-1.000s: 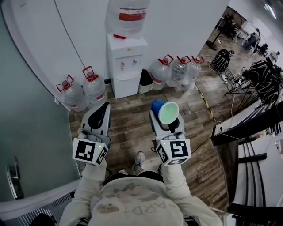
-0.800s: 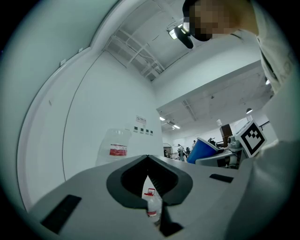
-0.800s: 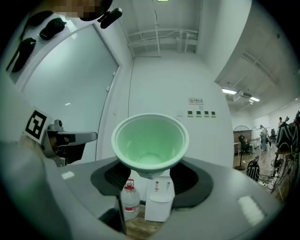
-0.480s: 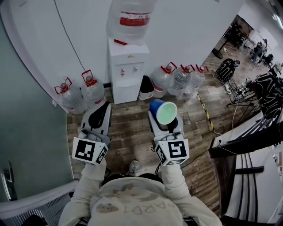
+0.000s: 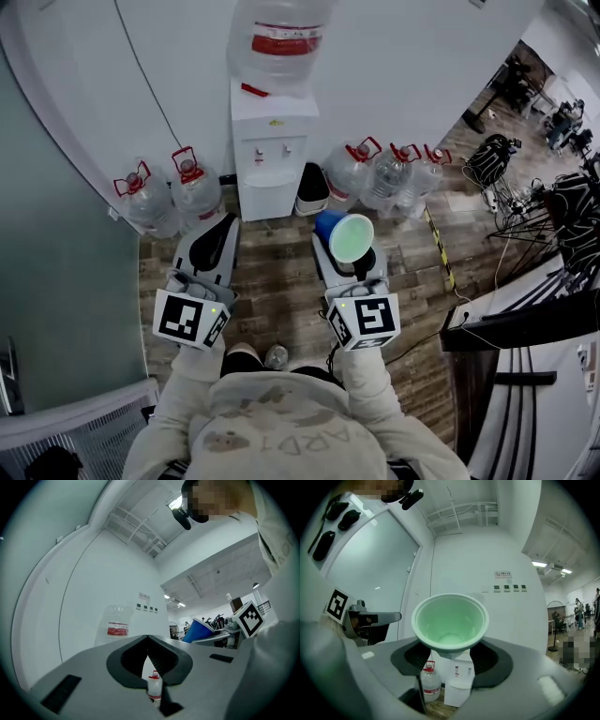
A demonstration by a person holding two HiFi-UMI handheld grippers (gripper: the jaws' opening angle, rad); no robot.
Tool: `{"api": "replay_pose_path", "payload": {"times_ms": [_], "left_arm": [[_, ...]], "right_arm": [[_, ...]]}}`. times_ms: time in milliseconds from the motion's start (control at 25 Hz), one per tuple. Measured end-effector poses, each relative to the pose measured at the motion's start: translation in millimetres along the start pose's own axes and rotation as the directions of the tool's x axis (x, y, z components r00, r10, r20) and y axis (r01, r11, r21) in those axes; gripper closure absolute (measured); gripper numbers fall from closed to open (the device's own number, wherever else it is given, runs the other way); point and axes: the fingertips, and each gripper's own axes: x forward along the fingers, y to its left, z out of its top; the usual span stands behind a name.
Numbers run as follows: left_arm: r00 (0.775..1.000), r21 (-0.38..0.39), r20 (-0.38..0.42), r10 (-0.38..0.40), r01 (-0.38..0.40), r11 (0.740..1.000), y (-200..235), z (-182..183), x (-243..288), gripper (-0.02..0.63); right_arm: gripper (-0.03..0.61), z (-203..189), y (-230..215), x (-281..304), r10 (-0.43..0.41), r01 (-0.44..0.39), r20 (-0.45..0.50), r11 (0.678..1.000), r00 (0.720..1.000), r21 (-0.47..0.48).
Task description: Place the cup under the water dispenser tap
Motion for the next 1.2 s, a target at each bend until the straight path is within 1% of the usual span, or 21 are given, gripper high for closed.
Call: {"api": "replay_pose_path", "payload": {"times_ms": [240,480,880,1200], "left_arm": [[1.0,0.002,-0.007,0.006,-0.006,1.0,6.7,-5.5,25.3,0.607],[1.0,-0.006,-0.001,-0.008,0.008,1.0,25.6,-12.0,61.4,0.607],[0.999,-0.003,0.007,-0.052,0.052,0.999,77.9,-19.3,139.8,0.607],[0.995,-0.003,0.005,-0.097,0.097,0.995,125.0,-23.3,190.3,0.607]], "right_arm": [[0.308,-8.4,-16.5,18.9,0.007,-0.007,-0.006,1.0,1.0,0.02],[0.308,-12.5,-35.2,50.0,-0.009,0.009,-0.011,1.0,1.0,0.016],[0.308,-10.8,-68.2,130.2,-0.06,0.06,-0.001,0.998,0.998,0.012],[0.308,-9.9,-79.5,193.4,-0.1,0.1,-0.002,0.995,0.995,0.017]]}}
